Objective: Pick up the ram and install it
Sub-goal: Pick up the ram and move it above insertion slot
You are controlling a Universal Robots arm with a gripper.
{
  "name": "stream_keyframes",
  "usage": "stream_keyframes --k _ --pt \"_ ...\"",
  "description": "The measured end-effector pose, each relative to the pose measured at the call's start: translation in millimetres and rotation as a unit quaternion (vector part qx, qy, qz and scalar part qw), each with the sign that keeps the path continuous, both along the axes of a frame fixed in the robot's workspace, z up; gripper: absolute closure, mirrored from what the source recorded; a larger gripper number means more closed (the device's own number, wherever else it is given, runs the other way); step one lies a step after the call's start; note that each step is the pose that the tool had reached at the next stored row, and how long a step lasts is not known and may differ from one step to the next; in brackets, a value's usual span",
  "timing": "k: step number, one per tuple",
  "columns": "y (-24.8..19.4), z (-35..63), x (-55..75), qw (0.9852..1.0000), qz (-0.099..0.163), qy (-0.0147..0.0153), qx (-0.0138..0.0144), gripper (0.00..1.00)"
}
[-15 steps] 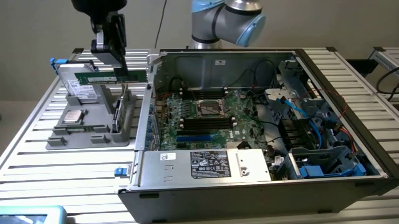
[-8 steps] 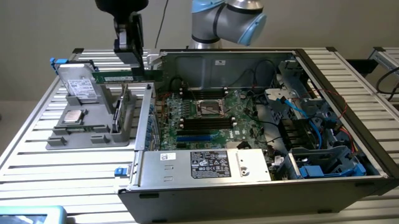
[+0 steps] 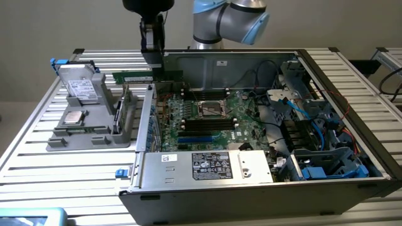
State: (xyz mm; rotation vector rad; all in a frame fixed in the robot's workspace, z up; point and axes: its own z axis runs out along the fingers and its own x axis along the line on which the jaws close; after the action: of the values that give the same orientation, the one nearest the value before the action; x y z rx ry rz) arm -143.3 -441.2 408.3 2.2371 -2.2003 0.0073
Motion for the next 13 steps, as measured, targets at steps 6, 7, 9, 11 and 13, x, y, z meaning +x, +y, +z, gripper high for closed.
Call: stream_keyframes --k 6,7,9,11,13 --pt "0.0 -0.4 27.1 1.0 0.0 0.0 0.0 0.88" --pt "0.0 -0.6 31.8 1.0 0.0 0.0 0.0 0.88" --pt "0.0 -0.9 41.2 1.0 0.0 0.0 0.0 0.88" --pt "0.0 -1.4 50.1 1.0 0.0 0.0 0.0 0.88" --pt "0.0 -2.9 59.0 1.0 0.0 0.0 0.0 0.88"
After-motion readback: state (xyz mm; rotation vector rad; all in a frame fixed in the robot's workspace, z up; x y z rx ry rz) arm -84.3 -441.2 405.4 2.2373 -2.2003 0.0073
